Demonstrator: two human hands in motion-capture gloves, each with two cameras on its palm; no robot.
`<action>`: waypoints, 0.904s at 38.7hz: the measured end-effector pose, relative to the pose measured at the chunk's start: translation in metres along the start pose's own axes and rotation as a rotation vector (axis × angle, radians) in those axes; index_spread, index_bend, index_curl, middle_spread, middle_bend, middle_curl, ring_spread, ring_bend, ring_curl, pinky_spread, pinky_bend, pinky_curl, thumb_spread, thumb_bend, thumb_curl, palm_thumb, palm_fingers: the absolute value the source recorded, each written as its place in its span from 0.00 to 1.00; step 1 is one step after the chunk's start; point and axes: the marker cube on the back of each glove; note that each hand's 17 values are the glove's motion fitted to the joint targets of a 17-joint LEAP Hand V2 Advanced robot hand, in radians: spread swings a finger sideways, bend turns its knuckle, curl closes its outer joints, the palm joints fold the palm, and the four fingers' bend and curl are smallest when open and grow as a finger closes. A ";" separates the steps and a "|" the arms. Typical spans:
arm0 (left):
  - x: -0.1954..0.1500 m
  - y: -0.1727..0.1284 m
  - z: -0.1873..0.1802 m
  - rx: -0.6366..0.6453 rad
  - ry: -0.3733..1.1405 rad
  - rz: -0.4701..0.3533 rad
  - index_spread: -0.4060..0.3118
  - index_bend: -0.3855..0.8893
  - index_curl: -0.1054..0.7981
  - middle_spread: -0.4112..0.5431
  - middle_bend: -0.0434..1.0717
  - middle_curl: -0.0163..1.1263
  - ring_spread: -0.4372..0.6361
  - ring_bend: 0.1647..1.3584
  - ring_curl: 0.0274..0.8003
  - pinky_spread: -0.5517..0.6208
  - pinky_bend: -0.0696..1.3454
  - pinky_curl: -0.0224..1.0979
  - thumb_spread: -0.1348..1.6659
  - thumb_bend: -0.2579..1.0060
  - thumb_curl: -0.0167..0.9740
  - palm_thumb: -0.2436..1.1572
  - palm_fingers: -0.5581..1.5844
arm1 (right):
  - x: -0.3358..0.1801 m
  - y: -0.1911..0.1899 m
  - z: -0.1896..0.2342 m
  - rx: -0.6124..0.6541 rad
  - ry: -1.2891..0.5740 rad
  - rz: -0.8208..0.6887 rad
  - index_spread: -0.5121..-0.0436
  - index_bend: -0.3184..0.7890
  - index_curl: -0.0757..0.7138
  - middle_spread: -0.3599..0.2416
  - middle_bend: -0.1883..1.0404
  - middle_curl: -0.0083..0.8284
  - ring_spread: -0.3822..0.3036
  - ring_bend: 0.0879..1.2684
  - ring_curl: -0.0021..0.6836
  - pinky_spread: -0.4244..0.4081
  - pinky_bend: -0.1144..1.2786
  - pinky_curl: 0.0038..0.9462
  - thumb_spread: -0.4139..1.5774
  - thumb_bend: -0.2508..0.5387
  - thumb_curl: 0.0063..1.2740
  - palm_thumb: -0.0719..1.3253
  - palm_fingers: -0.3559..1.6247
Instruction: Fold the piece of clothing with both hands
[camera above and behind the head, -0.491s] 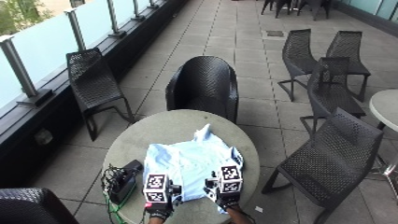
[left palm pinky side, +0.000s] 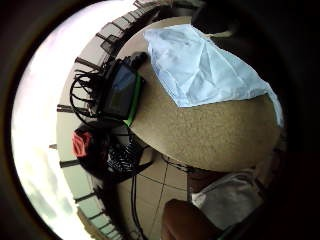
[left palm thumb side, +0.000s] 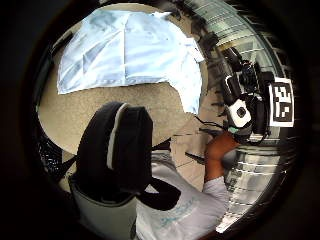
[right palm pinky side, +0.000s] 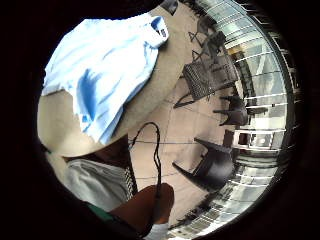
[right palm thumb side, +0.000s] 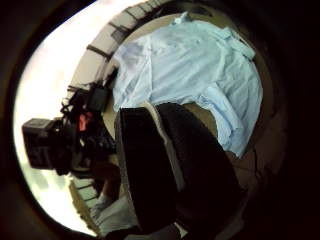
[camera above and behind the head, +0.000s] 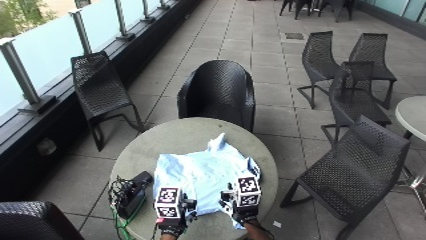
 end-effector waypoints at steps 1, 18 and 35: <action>0.001 0.000 0.000 0.000 0.001 0.001 0.54 0.41 0.29 0.53 0.22 0.22 0.68 0.33 0.25 0.79 0.33 0.24 0.70 0.24 0.16 0.29 0.41 | 0.000 0.000 0.000 -0.002 0.003 -0.001 0.27 0.44 0.36 0.51 0.31 0.25 0.73 0.09 0.17 0.80 0.36 0.23 0.78 0.39 0.08 0.20 0.25; -0.007 -0.009 0.016 0.035 -0.031 -0.017 0.53 0.40 0.35 0.53 0.21 0.28 0.70 0.35 0.29 0.81 0.34 0.29 0.75 0.19 0.22 0.30 0.39 | 0.007 0.003 0.004 -0.003 0.020 0.002 0.23 0.44 0.43 0.52 0.31 0.32 0.75 0.09 0.24 0.82 0.36 0.29 0.82 0.31 0.12 0.20 0.23; -0.039 -0.068 0.123 -0.184 0.039 0.027 0.59 0.38 0.34 0.55 0.20 0.30 0.68 0.39 0.32 0.80 0.39 0.33 0.70 0.20 0.30 0.40 0.37 | 0.045 -0.030 0.099 -0.353 -0.017 0.043 0.28 0.36 0.39 0.62 0.30 0.35 0.80 0.11 0.29 0.82 0.47 0.36 0.74 0.31 0.18 0.27 0.16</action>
